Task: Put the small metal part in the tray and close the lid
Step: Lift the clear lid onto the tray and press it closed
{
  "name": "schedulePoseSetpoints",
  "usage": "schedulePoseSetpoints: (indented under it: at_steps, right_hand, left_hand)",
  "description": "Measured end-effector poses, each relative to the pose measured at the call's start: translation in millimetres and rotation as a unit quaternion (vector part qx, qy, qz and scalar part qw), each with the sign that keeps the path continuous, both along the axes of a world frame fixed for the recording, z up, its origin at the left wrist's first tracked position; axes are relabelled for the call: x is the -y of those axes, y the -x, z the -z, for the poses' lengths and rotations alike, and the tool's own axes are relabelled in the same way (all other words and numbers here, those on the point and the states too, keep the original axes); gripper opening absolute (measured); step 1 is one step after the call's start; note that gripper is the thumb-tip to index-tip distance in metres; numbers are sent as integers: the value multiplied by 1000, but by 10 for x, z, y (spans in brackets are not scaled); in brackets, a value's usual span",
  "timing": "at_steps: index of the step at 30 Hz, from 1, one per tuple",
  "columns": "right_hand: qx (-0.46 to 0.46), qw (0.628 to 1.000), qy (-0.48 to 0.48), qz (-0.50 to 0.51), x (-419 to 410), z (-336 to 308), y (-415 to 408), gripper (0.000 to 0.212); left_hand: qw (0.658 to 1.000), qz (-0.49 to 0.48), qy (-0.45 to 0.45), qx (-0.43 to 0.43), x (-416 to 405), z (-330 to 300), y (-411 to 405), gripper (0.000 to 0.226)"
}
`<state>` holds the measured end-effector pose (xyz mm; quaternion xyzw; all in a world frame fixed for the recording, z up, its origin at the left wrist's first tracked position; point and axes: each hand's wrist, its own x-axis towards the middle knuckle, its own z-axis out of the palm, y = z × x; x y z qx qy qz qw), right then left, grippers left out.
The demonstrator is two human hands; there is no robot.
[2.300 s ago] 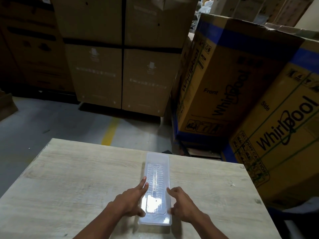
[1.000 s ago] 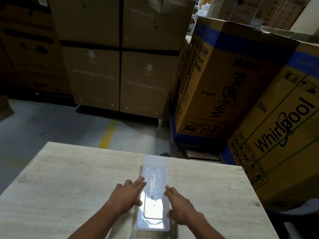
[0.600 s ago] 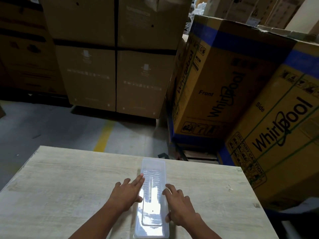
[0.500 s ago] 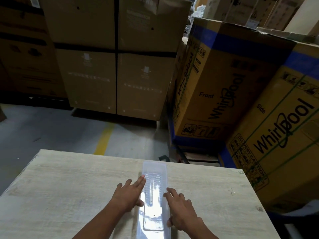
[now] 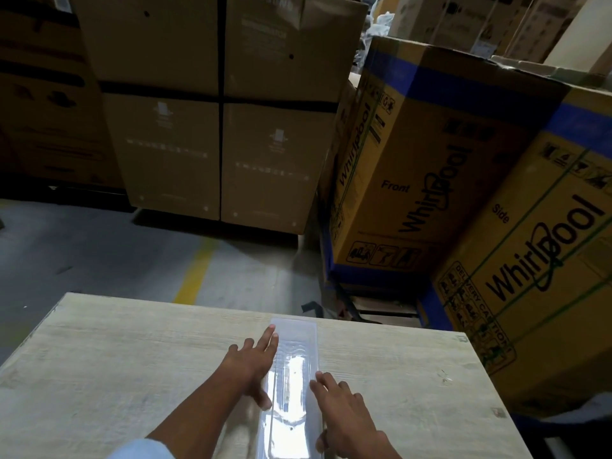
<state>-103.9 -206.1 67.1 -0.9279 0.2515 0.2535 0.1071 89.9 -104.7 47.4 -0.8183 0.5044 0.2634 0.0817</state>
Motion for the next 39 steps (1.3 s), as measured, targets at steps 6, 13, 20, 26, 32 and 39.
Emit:
schedulePoseSetpoints:
  at_steps: [6, 13, 20, 26, 32, 39]
  right_hand:
    - [-5, 1000, -16, 3, 39, 98, 23, 104]
    - [12, 999, -39, 12, 63, 215, 90, 107]
    - [-4, 999, -37, -1, 74, 125, 76, 107]
    - [-5, 1000, 6, -18, 139, 64, -66, 101]
    - [10, 999, 36, -35, 143, 46, -104, 94]
    - [24, 998, 46, -41, 125, 30, -92, 91]
  left_hand:
    - [998, -14, 8, -61, 39, 57, -80, 146]
    - [997, -27, 38, -58, -6, 76, -76, 142]
    - [994, -29, 59, -84, -134, 69, -12, 122]
    - [989, -41, 142, 18, -427, -27, 331, 72]
    - [993, -55, 87, -62, -570, -8, 424, 127]
    - [998, -41, 46, -34, -512, 36, 480, 129]
